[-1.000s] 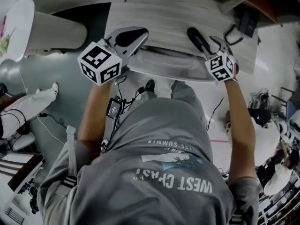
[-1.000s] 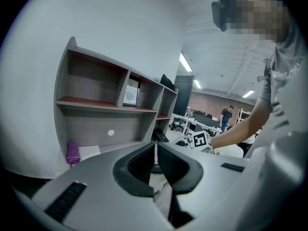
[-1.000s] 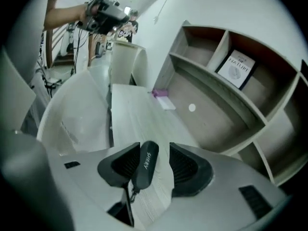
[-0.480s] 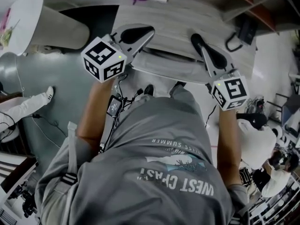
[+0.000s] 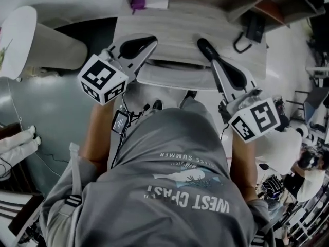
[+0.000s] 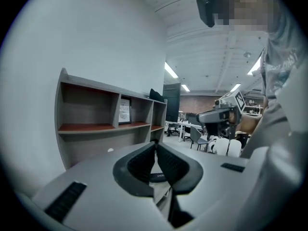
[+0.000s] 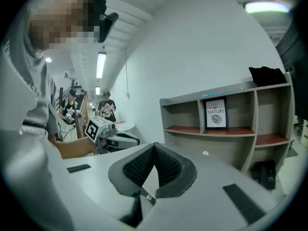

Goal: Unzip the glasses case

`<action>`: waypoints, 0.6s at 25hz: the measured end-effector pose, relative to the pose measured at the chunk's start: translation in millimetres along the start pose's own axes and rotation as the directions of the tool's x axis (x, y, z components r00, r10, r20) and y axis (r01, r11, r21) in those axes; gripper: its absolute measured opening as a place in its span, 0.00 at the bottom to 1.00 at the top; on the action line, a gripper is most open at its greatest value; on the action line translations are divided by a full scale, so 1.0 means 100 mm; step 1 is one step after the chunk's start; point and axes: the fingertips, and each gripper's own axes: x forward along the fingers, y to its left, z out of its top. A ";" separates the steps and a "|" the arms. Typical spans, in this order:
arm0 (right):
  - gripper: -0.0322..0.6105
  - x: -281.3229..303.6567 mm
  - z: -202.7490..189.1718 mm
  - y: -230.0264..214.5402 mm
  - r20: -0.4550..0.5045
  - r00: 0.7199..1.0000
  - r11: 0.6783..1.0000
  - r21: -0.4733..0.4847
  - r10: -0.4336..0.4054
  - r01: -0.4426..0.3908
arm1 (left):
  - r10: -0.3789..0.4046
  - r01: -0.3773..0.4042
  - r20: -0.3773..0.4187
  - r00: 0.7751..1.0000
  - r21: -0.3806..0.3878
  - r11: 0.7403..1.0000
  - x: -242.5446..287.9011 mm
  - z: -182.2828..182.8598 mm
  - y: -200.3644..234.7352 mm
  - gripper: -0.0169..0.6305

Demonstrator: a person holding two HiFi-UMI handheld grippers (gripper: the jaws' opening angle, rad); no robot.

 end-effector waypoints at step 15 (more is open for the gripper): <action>0.06 -0.40 0.16 0.22 0.057 0.996 0.997 0.041 -0.069 0.066 | -0.126 0.125 0.020 0.992 0.030 0.992 0.10 0.07 -0.39 0.05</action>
